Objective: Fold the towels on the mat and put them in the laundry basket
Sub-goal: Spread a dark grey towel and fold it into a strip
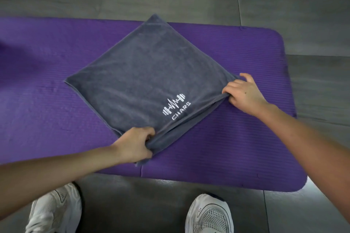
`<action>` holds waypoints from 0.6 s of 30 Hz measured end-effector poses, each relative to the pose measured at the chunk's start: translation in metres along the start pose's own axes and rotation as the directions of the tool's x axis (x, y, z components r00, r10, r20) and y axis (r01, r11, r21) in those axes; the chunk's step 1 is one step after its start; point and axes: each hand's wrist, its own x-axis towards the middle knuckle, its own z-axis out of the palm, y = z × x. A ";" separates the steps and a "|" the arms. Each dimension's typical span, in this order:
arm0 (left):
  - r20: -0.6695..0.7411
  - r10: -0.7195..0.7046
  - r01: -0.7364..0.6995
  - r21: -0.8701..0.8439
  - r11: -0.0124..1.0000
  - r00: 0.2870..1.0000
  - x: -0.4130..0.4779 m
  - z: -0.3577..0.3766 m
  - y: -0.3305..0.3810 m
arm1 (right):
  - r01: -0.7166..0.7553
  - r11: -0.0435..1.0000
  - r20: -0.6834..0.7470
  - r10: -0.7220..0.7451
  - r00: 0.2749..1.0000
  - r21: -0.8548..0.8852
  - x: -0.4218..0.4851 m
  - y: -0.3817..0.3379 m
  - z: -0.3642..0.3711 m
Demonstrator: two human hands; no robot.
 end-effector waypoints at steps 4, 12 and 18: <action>0.050 -0.095 0.104 -0.254 0.962 0.994 -0.014 -0.053 -0.018 | -0.155 0.958 -0.067 0.176 0.982 0.240 0.014 -0.006 -0.027; -0.037 -0.397 0.275 -0.661 0.698 0.917 0.007 -0.136 -0.053 | -0.275 0.780 -0.010 0.339 0.941 0.562 0.125 -0.019 -0.066; -0.167 -0.360 0.152 -0.691 0.707 0.918 0.017 -0.141 -0.105 | -0.222 0.920 0.013 0.230 0.973 0.324 0.208 -0.031 -0.064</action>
